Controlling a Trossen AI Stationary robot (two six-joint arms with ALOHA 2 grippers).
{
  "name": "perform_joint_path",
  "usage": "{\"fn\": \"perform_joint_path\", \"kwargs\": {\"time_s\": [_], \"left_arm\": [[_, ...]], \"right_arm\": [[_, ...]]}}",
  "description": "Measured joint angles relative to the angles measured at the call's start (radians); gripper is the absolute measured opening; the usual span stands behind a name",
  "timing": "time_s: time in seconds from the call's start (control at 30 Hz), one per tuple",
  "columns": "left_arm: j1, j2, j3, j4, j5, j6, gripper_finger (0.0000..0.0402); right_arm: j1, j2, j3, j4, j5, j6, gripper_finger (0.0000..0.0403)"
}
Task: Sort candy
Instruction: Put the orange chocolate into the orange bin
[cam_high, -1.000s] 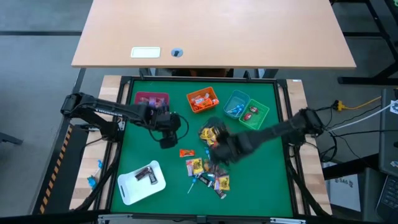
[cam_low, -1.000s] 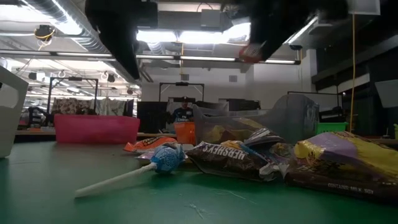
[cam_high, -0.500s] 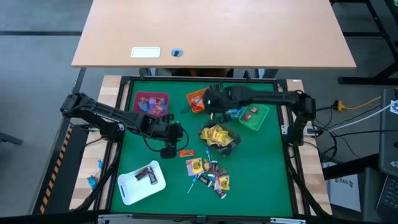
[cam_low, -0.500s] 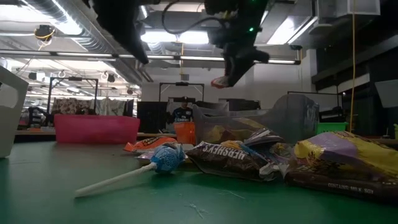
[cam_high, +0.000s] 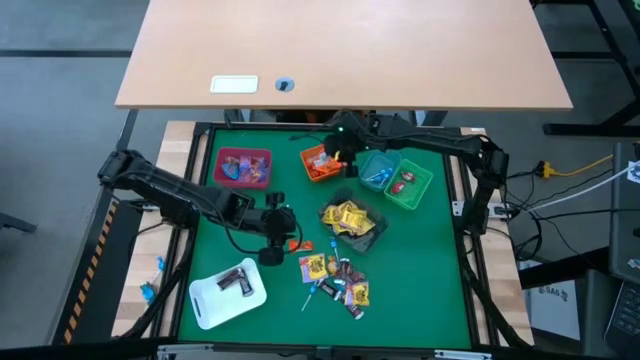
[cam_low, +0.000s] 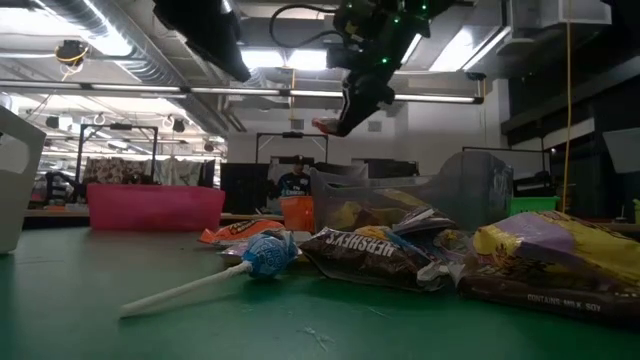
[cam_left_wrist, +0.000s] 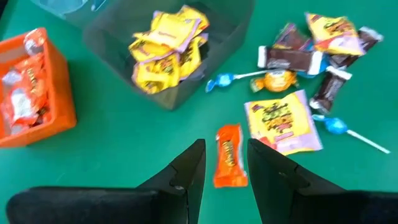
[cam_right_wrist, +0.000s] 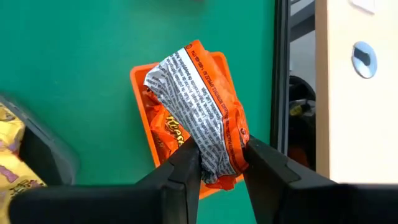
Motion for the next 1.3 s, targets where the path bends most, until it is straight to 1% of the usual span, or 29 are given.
{"fn": "perform_joint_path", "kwargs": {"time_s": [0.37, 0.47, 0.57, 0.73, 0.87, 1.0, 1.17, 1.3], "left_arm": [[-0.054, 0.074, 0.001, 0.037, 0.000, 0.001, 0.0108], [-0.059, 0.100, 0.001, 0.040, -0.002, 0.001, 0.0108], [-0.059, 0.124, 0.001, 0.039, -0.002, 0.005, 0.0108], [-0.059, 0.161, 0.001, 0.039, -0.003, 0.005, 0.0112], [-0.057, 0.196, 0.001, 0.041, -0.003, 0.005, 0.0136], [-0.057, 0.234, 0.001, 0.060, -0.003, 0.007, 0.0171], [-0.046, 0.281, 0.001, 0.086, -0.004, 0.008, 0.0209], [-0.025, 0.316, 0.001, 0.102, -0.004, 0.008, 0.0228]], "right_arm": [[-0.008, 0.001, 0.000, 0.012, 0.008, 0.001, 0.0104], [-0.008, 0.001, 0.000, 0.015, 0.024, 0.001, 0.0105], [-0.008, 0.001, 0.000, 0.020, 0.026, -0.001, 0.0122], [-0.008, 0.002, 0.000, 0.042, 0.026, -0.001, 0.0175], [-0.008, 0.002, 0.000, 0.041, 0.026, -0.001, 0.0212], [-0.008, 0.002, 0.000, 0.041, 0.026, -0.001, 0.0234], [-0.008, 0.002, 0.000, 0.029, 0.026, -0.001, 0.0241], [-0.008, 0.002, 0.000, 0.029, 0.026, -0.002, 0.0239]]}}
